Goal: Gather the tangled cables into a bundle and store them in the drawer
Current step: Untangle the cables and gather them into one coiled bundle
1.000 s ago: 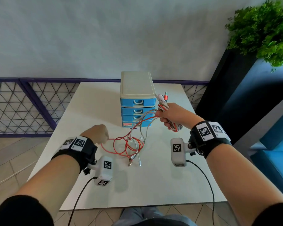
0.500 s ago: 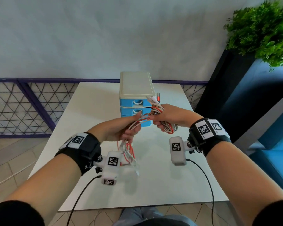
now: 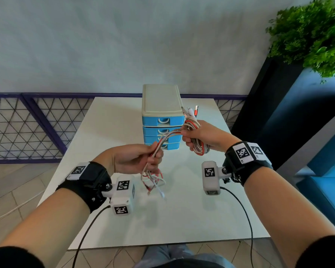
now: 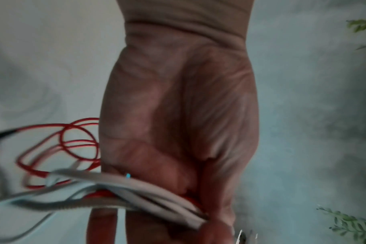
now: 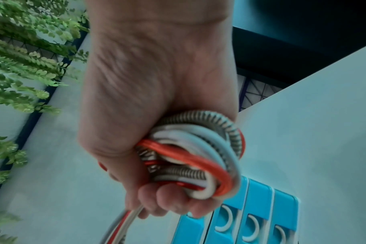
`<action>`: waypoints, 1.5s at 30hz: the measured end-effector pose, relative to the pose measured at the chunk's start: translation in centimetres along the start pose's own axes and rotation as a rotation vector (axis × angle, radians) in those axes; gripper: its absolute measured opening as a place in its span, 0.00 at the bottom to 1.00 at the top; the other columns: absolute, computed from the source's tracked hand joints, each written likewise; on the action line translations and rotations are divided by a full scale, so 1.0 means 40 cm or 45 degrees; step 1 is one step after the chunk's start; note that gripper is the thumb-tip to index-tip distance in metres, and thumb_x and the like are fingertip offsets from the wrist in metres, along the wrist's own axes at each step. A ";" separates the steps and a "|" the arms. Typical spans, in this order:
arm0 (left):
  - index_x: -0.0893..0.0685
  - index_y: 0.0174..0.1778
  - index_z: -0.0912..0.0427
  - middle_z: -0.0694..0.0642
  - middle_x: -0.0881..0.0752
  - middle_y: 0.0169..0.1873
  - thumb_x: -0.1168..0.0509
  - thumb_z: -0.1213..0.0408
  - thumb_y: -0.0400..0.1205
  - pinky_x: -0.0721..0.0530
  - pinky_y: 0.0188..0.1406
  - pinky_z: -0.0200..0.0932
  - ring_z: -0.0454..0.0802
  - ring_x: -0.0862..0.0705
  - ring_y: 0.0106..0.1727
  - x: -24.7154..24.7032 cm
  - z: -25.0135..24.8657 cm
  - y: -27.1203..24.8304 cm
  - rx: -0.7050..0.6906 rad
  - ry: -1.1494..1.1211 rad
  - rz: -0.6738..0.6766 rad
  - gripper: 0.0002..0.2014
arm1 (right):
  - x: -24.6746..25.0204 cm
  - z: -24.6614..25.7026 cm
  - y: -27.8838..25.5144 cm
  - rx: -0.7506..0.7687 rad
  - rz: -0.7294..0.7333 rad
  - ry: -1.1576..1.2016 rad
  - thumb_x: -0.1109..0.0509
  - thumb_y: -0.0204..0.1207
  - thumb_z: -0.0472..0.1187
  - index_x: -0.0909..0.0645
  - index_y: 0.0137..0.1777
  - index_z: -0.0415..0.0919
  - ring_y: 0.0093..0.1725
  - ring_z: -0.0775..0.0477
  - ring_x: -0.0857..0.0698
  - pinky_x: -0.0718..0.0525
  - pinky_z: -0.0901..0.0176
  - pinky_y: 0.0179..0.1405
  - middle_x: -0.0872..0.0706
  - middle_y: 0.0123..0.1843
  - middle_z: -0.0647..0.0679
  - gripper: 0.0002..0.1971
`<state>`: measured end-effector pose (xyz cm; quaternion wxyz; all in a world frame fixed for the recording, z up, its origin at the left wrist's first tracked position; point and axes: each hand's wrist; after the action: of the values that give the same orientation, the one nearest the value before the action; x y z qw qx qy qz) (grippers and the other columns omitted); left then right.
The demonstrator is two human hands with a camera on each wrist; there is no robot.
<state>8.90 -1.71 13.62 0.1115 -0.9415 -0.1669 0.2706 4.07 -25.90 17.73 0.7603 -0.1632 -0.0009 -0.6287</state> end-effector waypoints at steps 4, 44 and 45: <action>0.27 0.36 0.54 0.47 0.31 0.25 0.44 0.52 0.84 0.17 0.46 0.41 0.43 0.30 0.24 -0.012 -0.005 0.001 -0.068 0.043 -0.175 0.13 | -0.003 -0.018 0.010 -0.046 -0.121 0.161 0.34 0.83 0.39 0.26 0.52 0.37 0.28 0.51 0.21 0.16 0.58 0.32 0.21 0.32 0.46 0.06; 0.27 0.34 0.54 0.46 0.25 0.28 0.48 0.50 0.87 0.30 0.32 0.34 0.38 0.29 0.27 -0.131 0.012 0.114 -0.305 1.376 -0.604 0.18 | -0.092 0.023 0.054 0.060 -0.497 1.462 0.31 0.80 0.42 0.29 0.31 0.44 0.17 0.57 0.28 0.22 0.64 0.19 0.30 0.20 0.53 0.16; 0.26 0.34 0.54 0.47 0.25 0.28 0.47 0.48 0.86 0.30 0.31 0.34 0.40 0.30 0.26 -0.128 0.014 0.112 -0.293 1.295 -0.582 0.19 | -0.093 0.023 0.056 0.062 -0.521 1.443 0.31 0.80 0.41 0.30 0.31 0.45 0.16 0.58 0.30 0.24 0.65 0.17 0.32 0.20 0.54 0.16</action>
<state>5.65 -7.70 14.23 0.1301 -0.8994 -0.3202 -0.2678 5.64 -21.75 17.28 0.5094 0.2184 0.3587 -0.7511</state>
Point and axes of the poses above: each hand's wrist, its own y-axis towards the middle knuckle, its own x-axis out of the back of the hand, z = x × y
